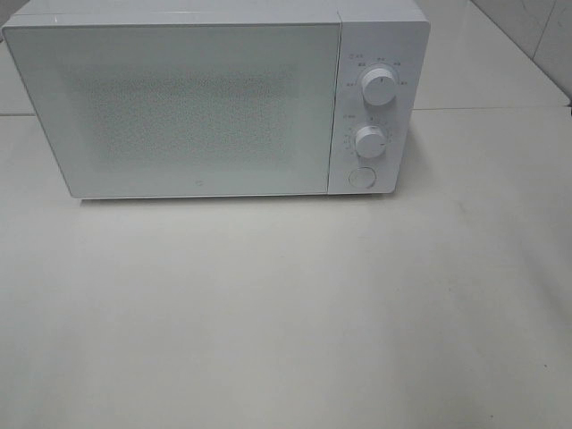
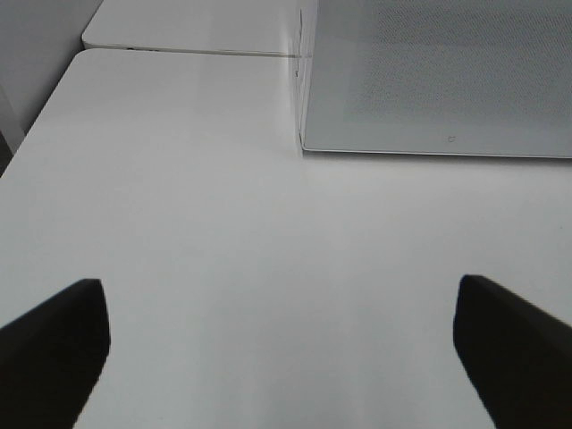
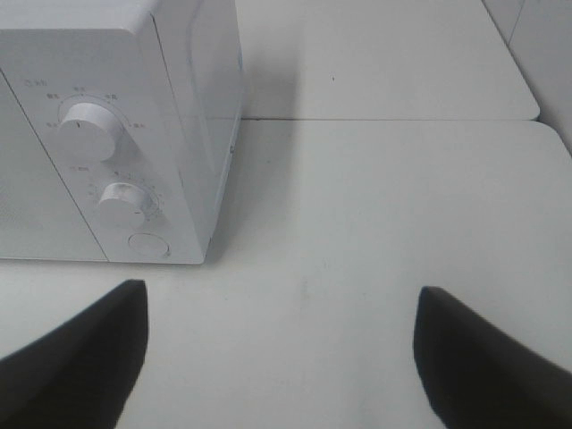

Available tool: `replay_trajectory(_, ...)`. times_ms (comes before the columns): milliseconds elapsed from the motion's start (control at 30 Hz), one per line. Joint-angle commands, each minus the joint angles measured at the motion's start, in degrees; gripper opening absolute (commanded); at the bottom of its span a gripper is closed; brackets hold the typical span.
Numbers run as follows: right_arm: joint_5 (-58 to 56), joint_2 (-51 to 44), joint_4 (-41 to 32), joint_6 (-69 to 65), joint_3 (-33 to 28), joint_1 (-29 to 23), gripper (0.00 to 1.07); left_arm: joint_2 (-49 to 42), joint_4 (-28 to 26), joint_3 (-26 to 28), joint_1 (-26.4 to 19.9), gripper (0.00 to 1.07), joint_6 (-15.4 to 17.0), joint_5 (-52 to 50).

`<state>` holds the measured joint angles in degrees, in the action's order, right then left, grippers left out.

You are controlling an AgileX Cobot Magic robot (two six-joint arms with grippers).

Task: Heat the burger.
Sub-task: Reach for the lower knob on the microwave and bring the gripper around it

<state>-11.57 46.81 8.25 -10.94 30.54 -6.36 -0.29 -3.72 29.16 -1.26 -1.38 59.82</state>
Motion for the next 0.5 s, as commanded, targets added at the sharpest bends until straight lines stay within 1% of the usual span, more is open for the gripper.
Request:
replay_trajectory(33, 5.33, 3.44, 0.29, -1.89, 0.0, 0.46, 0.76, -1.26, -0.57, -0.29, -0.11, 1.0, 0.23, -0.4)
replay_trajectory(67, 5.33, 3.44, 0.29, -1.89, 0.0, 0.46, 0.76, -1.26, -0.57, -0.29, -0.11, 1.0, 0.23, -0.4)
replay_trajectory(100, 7.45, 4.13, 0.29, -2.46, -0.57, 0.46, 0.76, -1.26, -0.57, -0.29, -0.11, 1.0, 0.23, -0.4)
replay_trajectory(133, 12.15, 5.44, 0.29, -2.81, -2.23, 0.46, 0.76, -1.26, -0.57, -0.29, -0.11, 1.0, 0.23, -0.4)
replay_trajectory(167, 12.15, 5.44, 0.29, -2.81, -2.23, 0.46, 0.76, -1.26, -0.57, -0.29, -0.11, 1.0, 0.23, -0.4)
replay_trajectory(233, 19.31, 7.85, 0.29, -2.81, -5.39, 0.46, 0.76, -1.26, -0.57, -0.29, -0.11, 1.0, 0.23, -0.4)
replay_trajectory(300, 21.31, 8.54, 0.29, -2.81, -6.25, 0.46, 0.76, -1.26, -0.57, -0.29, -0.11, 1.0, 0.23, -0.4)
replay_trajectory(333, 25.78, 10.2, 0.29, -2.81, -8.14, 0.46, 0.76, -1.26, -0.57, -0.29, -0.11, 1.0, 0.23, -0.4)
replay_trajectory(367, 25.78, 10.2, 0.29, -2.81, -8.14, 0.46, 0.76, -1.26, -0.57, -0.29, -0.11, 1.0, 0.23, -0.4)
replay_trajectory(433, 31.63, 12.66, -0.63, -2.81, -10.03, 0.4, 0.76, -1.26, -0.57, -0.29, -0.11, 1.0, 0.23, -0.4)
replay_trajectory(500, 33.46, 13.52, -1.6, -2.81, -10.6, 0.4, 0.76, -1.26, -0.57, -0.29, -0.11, 1.0, 0.23, -0.4)
